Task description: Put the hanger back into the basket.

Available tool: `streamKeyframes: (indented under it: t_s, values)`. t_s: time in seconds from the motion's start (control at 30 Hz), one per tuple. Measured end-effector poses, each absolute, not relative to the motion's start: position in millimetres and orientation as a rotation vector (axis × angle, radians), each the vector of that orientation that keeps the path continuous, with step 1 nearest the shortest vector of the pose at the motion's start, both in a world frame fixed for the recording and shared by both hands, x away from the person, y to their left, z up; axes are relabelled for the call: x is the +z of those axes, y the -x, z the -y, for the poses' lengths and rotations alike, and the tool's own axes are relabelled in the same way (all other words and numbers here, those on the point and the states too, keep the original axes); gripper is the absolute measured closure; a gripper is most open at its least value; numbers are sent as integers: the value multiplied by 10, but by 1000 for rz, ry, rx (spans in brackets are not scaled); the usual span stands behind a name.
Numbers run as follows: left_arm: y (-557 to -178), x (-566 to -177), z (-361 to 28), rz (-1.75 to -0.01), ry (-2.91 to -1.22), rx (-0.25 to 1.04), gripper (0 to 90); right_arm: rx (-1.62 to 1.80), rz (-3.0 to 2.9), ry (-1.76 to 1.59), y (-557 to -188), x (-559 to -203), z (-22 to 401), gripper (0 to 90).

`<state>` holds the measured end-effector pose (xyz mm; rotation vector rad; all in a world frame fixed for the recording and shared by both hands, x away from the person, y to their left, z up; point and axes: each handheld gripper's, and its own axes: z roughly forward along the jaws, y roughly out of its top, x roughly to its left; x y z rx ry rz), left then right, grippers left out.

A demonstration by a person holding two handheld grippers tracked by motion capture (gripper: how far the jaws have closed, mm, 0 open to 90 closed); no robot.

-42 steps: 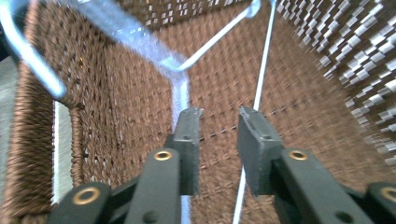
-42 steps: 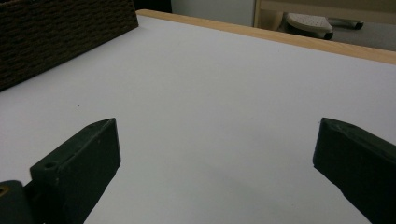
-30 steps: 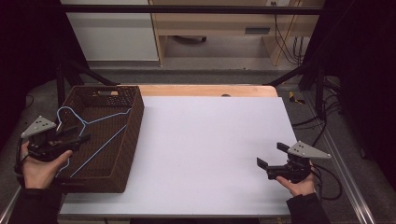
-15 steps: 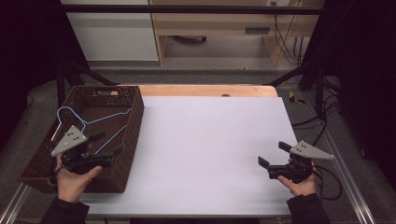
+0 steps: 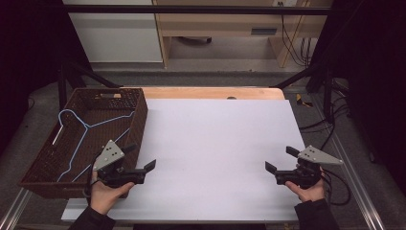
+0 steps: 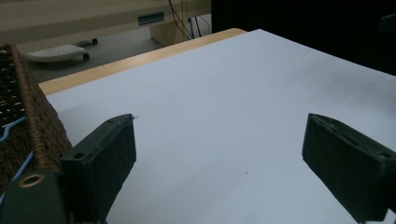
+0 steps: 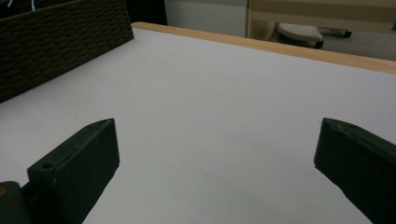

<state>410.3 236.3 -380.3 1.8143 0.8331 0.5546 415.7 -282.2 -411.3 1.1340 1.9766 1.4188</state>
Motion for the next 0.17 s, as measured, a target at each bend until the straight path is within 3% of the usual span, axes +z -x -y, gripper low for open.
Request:
streamKeyframes:
  t_s: [0.17]
  values:
    - [-4114,-3879,-2339,-846,-1821,556,97,1417,-1980,-1128,-4151,-4112,2823,5]
